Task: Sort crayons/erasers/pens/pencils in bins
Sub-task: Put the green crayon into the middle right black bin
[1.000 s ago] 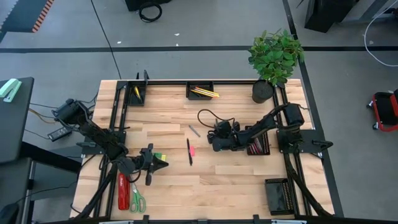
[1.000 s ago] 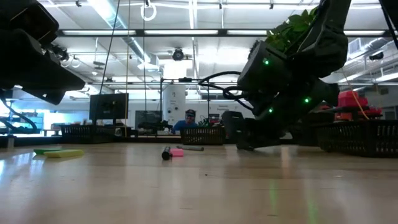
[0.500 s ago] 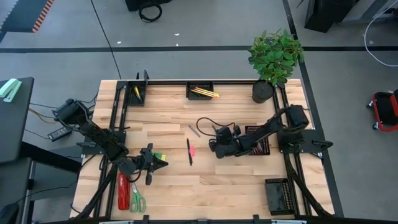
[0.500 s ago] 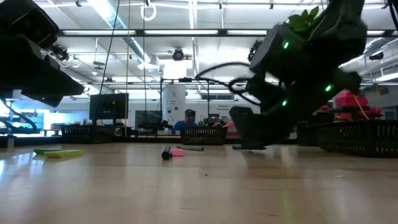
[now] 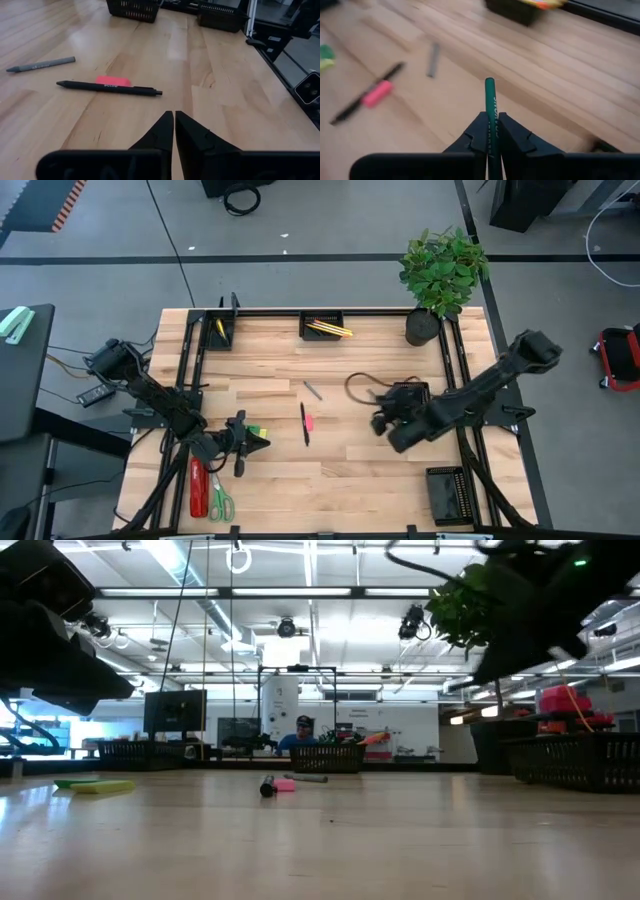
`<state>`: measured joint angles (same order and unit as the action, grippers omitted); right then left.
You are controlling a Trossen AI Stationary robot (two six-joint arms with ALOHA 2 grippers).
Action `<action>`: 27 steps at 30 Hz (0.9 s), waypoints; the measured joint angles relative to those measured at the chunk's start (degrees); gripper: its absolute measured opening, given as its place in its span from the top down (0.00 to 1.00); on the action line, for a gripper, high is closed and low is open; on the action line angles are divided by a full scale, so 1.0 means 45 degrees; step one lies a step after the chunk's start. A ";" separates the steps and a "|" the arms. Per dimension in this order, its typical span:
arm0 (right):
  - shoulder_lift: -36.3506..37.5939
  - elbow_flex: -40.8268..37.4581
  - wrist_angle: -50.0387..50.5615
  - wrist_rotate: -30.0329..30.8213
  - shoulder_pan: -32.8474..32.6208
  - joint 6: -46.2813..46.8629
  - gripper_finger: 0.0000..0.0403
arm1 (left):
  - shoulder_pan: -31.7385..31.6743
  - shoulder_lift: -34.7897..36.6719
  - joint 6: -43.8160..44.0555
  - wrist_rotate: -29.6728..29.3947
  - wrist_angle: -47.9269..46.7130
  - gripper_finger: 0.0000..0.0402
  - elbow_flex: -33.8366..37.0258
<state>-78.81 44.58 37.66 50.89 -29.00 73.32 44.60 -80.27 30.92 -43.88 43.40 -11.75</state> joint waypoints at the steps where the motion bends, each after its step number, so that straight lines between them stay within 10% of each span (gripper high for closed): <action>1: 0.0296 0.0000 0.1189 -0.0026 -0.0252 0.0950 0.90 | 0.0000 0.0000 0.0009 0.0005 0.0009 0.93 0.0000; 9: 0.0512 0.0000 0.5489 -0.0679 -0.1802 0.5360 0.90 | 0.0001 0.0000 0.0326 0.0005 -0.0006 0.93 0.0000; 27: -0.2543 0.0000 0.7271 -0.2384 -0.3432 1.0012 0.89 | 0.0146 0.0000 0.0773 0.0005 -0.0092 0.93 0.0000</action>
<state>-90.25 44.58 70.38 40.16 -44.45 118.37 45.25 -80.27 34.40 -43.86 42.98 -11.75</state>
